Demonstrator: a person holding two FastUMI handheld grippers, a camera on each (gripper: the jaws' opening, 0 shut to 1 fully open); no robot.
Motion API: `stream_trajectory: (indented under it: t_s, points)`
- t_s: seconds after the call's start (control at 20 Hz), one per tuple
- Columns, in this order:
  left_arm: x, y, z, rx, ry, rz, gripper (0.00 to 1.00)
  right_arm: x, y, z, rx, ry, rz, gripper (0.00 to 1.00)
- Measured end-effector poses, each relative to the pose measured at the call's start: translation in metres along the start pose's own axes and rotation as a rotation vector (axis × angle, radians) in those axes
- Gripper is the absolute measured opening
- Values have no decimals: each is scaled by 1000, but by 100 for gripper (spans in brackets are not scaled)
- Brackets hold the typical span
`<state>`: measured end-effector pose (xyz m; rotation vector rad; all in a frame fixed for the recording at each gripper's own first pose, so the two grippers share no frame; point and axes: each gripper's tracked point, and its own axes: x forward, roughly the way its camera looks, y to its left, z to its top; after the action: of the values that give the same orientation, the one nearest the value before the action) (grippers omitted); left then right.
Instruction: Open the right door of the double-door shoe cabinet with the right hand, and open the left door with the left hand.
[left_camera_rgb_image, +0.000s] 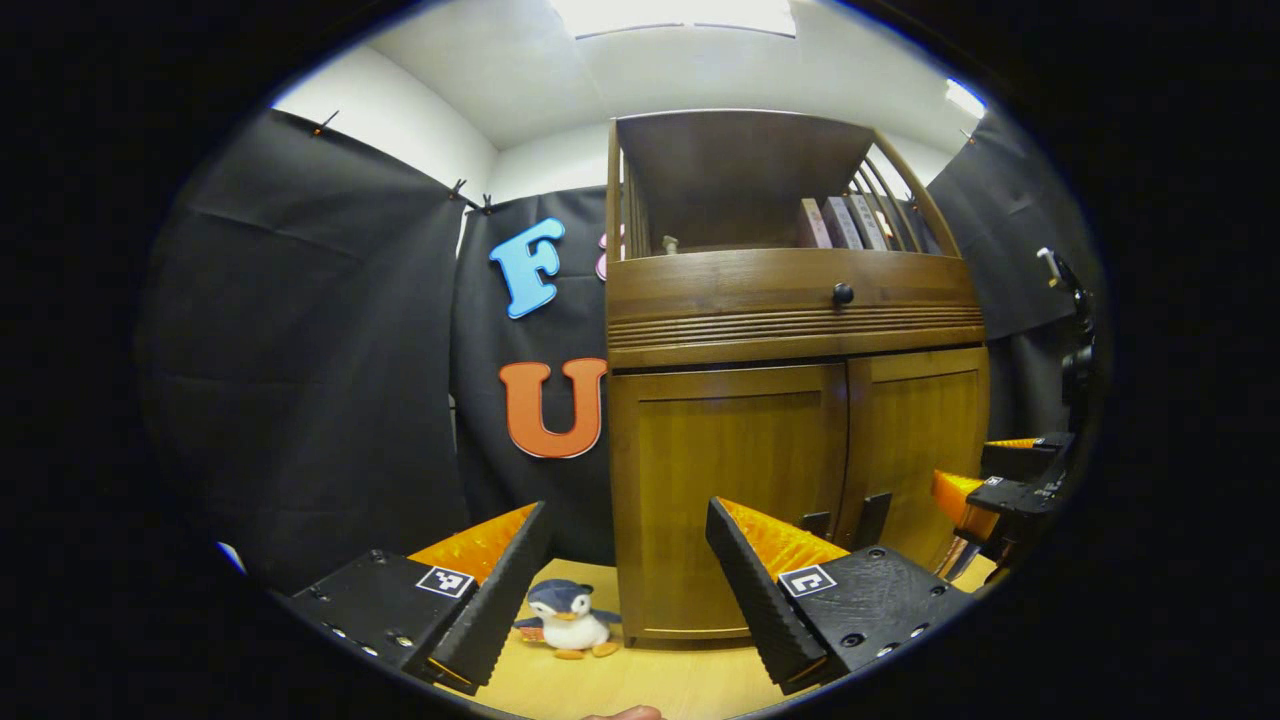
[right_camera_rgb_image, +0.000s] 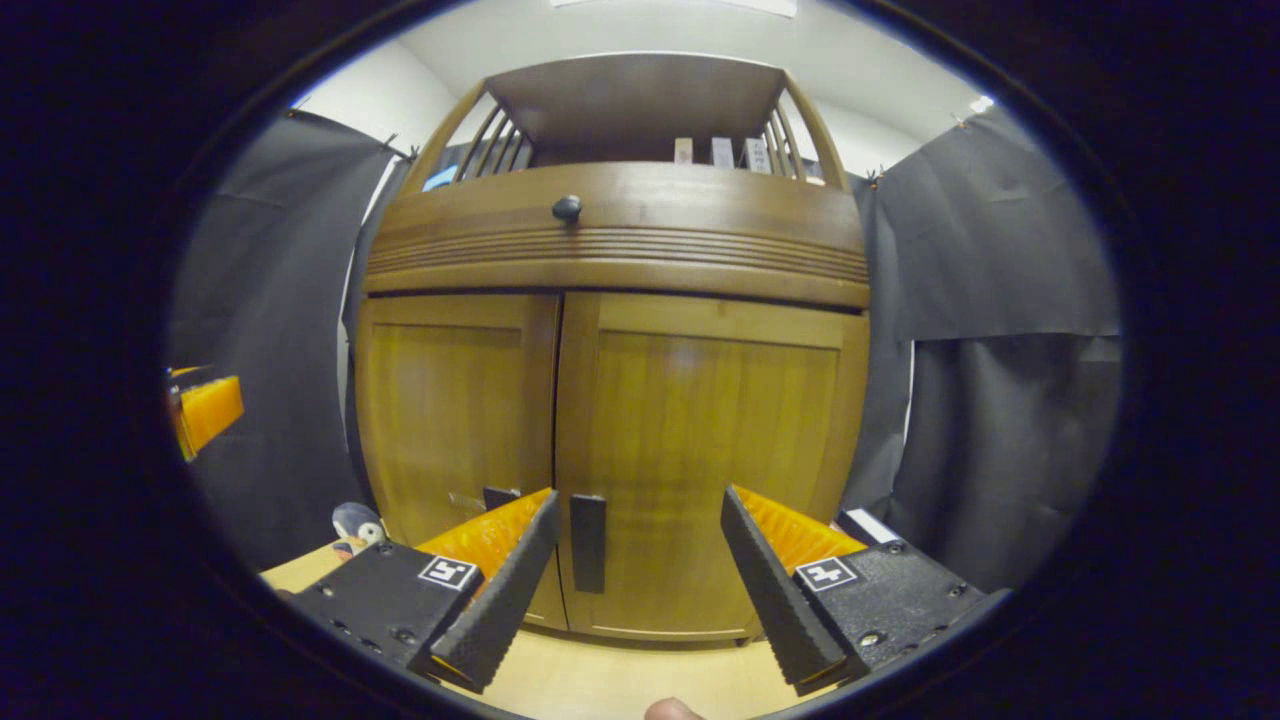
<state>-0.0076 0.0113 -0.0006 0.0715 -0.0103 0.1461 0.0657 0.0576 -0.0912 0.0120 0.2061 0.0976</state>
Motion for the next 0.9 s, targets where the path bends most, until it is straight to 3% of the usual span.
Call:
stream_trajectory:
  t_s: [0.35,0.5,0.6,0.9]
  points:
    - [4,34,-16,-16,35,92,95,56,15,-59,1,166,21,97]
    - [0,50,-19,-8,47,137,95,72,16,-73,-25,226,-18,92]
    - [-3,56,-19,-1,44,157,95,82,30,-78,-10,236,-1,90]
    - [-7,68,-26,1,72,188,95,105,29,-87,-5,240,-38,70]
